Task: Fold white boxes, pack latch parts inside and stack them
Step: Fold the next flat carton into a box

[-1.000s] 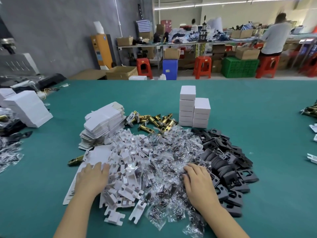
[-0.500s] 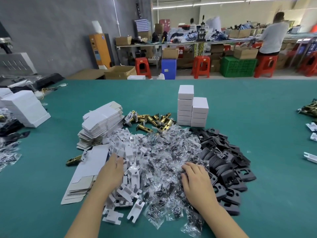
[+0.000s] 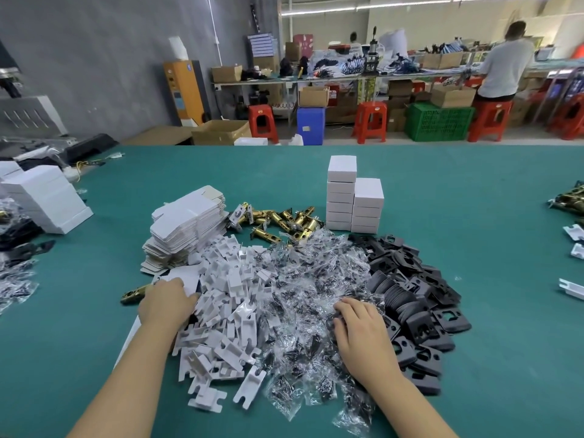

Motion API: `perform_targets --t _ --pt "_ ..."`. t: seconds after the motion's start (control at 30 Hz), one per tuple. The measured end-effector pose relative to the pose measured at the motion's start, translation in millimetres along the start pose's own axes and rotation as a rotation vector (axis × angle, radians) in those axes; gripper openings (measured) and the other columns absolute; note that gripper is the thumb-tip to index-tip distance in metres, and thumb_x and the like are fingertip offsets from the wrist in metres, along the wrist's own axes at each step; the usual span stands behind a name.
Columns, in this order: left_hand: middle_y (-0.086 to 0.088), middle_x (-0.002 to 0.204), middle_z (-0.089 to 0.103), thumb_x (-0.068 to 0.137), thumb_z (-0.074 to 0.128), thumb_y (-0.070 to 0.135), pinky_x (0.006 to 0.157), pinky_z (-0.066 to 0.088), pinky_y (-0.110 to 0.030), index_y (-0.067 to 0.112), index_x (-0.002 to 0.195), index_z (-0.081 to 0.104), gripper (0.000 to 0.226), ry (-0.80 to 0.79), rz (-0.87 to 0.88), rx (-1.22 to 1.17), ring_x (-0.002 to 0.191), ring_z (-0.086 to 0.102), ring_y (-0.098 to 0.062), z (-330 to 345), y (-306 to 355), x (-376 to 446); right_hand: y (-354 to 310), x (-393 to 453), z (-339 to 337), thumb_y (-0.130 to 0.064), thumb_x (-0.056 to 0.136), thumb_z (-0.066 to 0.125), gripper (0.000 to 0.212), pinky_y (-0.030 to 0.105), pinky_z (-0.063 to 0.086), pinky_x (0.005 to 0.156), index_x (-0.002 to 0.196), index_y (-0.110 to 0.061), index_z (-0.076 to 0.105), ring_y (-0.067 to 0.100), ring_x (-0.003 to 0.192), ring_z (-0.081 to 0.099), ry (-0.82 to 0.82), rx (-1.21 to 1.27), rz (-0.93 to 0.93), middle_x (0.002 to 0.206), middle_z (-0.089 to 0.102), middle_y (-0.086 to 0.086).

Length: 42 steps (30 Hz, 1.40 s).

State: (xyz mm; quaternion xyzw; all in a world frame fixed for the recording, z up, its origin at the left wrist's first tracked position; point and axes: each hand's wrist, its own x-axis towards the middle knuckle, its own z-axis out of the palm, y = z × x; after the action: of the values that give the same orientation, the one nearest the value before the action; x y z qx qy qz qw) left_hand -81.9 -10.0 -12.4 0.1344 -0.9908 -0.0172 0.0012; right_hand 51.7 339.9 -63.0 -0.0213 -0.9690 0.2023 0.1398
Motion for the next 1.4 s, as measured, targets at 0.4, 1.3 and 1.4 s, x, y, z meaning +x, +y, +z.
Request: perform_targets --t 0.4,1.3,1.4 --pt "0.001 0.094 0.067 0.097 0.049 0.038 0.066 0.049 -0.027 0.021 0.094 0.063 0.022 -0.05 0.016 0.078 0.087 0.063 -0.022 -10.7 4.3 3.2 -2.4 -0.7 -2.9 -0.026 0.105 0.052 0.033 0.036 0.039 0.114 0.134 -0.016 0.063 0.019 0.128 0.053 0.019 0.001 -0.003 0.138 0.061 -0.002" --pt "-0.005 0.062 0.055 0.089 0.062 -0.003 0.049 0.028 -0.025 0.003 0.099 0.073 0.017 0.779 0.364 -0.478 0.051 0.044 -0.025 -97.3 75.6 -68.9 -3.1 4.0 -8.5 -0.034 0.108 0.043 0.037 0.029 0.03 0.115 0.139 -0.02 0.058 0.014 0.131 0.046 -0.033 -0.001 -0.006 0.141 0.056 -0.008" --pt "0.005 0.08 0.07 0.093 0.065 0.003 0.049 0.04 -0.014 0.01 0.104 0.072 0.015 0.685 0.48 -0.775 0.059 0.059 -0.008 -108.1 100.3 -86.6 -6.1 16.7 -20.9 -0.038 0.109 0.039 0.033 0.031 0.041 0.108 0.121 -0.022 0.066 0.011 0.114 0.054 -0.135 0.033 0.012 0.122 0.063 -0.01"
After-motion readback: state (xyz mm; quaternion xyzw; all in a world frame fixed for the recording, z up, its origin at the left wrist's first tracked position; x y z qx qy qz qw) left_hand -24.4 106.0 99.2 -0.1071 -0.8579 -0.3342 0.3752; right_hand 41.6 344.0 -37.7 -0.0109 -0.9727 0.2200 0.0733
